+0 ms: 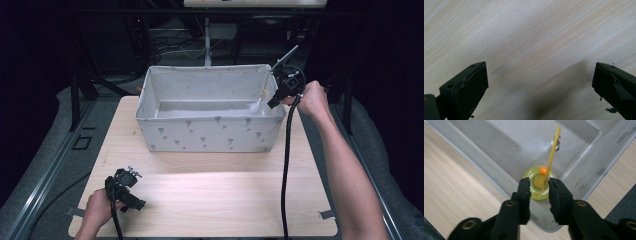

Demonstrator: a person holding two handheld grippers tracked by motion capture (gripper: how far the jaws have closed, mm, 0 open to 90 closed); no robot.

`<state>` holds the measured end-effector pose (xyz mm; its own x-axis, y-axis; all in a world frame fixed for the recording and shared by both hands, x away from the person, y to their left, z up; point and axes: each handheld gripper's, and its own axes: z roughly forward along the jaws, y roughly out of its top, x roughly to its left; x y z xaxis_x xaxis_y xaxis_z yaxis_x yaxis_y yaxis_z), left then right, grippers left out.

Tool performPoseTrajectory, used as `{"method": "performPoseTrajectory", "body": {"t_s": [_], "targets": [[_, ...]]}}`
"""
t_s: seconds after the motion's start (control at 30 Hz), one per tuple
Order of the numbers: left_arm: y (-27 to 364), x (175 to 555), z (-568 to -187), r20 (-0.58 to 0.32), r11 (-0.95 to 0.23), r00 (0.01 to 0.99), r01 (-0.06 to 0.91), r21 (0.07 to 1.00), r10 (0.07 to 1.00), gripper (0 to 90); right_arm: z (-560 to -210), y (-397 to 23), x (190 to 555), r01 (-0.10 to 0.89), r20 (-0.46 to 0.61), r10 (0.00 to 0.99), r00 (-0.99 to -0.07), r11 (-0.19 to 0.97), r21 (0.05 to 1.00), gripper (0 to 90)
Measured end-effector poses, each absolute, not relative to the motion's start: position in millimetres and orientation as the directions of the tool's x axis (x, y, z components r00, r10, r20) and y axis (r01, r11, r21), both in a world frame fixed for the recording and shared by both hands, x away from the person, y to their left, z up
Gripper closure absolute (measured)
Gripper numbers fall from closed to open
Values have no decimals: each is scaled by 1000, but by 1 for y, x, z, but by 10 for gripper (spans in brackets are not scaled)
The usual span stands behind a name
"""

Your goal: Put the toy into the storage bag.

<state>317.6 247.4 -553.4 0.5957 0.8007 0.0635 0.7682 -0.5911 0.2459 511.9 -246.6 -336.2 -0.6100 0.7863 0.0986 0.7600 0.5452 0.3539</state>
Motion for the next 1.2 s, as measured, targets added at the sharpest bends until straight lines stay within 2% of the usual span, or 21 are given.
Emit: {"method": "performPoseTrajectory", "body": {"t_s": [0.3, 0.63, 0.93, 1.2], "targets": [[247, 318, -554, 64, -592, 596, 768, 245, 800, 4, -306, -237, 483, 705, 63, 754, -654, 577, 413, 387], [247, 318, -554, 65, -591, 596, 768, 246, 801, 4, -300, -223, 447, 639, 38, 697, -716, 633, 437, 158], [247, 318, -554, 64, -592, 596, 768, 244, 800, 4, -315, -210, 418, 586, 26, 652, -758, 663, 465, 101], [247, 318, -554, 63, -592, 596, 768, 245, 800, 4, -341, -201, 392, 552, 38, 608, -793, 690, 468, 95]]}}
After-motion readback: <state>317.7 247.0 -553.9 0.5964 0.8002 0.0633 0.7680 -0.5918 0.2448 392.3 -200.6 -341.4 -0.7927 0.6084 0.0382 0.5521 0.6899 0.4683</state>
